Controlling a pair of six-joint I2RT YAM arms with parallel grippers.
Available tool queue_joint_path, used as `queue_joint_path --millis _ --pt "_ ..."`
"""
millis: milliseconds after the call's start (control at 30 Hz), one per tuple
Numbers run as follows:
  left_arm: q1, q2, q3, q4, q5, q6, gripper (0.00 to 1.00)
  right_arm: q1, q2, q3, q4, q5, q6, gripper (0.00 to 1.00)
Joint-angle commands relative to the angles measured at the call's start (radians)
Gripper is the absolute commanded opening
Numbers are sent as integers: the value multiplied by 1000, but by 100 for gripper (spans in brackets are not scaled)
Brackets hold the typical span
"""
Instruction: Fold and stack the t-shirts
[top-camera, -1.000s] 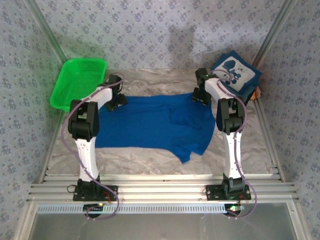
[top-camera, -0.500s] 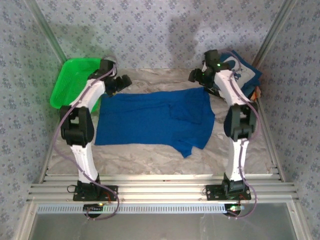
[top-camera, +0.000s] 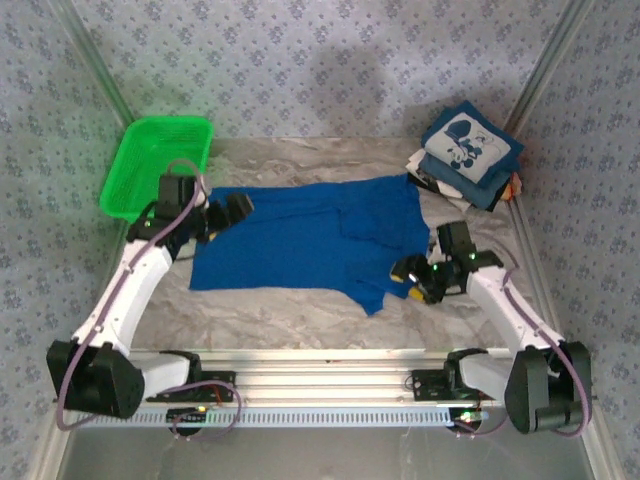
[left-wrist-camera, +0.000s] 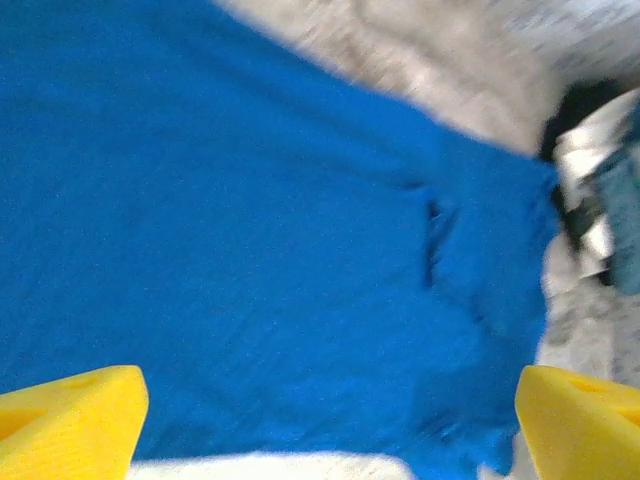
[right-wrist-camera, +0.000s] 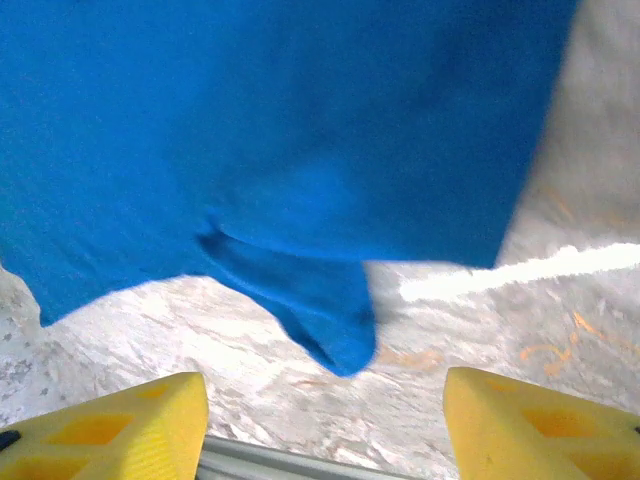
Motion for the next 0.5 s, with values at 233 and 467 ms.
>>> queue_joint_path --millis 233,467 --pt "104 -193 -152 -82 -44 26 100 -115 130 -51 175 -58 -73 57" --pt "133 -234 -151 -134 -45 36 100 -116 217 -31 151 -20 -119 54"
